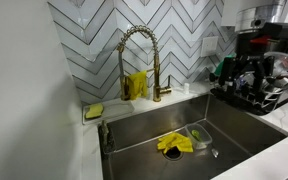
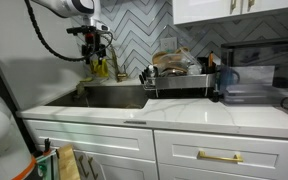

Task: Remove the sponge from the case inside the sink on the left and put it on the top left side of the sink

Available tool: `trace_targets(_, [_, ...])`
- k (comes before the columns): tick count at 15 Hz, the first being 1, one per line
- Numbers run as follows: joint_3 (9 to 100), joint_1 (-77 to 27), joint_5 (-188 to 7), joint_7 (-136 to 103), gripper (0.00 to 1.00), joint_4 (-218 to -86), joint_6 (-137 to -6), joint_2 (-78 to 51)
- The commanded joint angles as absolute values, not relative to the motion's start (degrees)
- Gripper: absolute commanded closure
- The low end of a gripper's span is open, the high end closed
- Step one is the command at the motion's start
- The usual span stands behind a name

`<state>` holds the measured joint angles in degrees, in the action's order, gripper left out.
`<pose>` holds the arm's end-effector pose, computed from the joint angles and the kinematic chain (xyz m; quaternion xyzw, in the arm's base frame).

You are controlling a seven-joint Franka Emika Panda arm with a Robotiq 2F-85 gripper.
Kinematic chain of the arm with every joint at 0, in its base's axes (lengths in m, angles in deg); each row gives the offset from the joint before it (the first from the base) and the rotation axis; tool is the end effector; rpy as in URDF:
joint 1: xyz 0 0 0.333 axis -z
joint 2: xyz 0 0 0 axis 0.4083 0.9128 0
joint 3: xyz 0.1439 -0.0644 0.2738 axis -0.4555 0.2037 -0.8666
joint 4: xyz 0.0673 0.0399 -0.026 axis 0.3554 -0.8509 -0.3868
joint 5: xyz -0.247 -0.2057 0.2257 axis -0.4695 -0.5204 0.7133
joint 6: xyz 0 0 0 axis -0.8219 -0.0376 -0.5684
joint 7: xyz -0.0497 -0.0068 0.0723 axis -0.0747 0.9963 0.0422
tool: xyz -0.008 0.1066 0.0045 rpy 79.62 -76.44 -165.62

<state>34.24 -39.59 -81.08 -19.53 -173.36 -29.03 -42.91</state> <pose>0.3903 0.2707 0.5424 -0.9650 -0.2476 0.0863 0.0004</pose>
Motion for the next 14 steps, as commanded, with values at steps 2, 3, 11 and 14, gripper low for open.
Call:
trace_targets(2, [32.7, -41.7, -75.7, -22.3, 0.0, -164.5, -26.5, -32.9])
trace_targets(3, [32.5, -42.0, -74.1, -22.7, 0.0, -162.6, -25.4, -30.8])
trace_targets(11, [31.8, -42.9, -73.0, -23.9, 0.0, -158.9, -25.2, -26.0])
trace_targets(14, [30.6, -44.2, -72.6, -25.4, 0.0, -154.9, -24.6, -21.8])
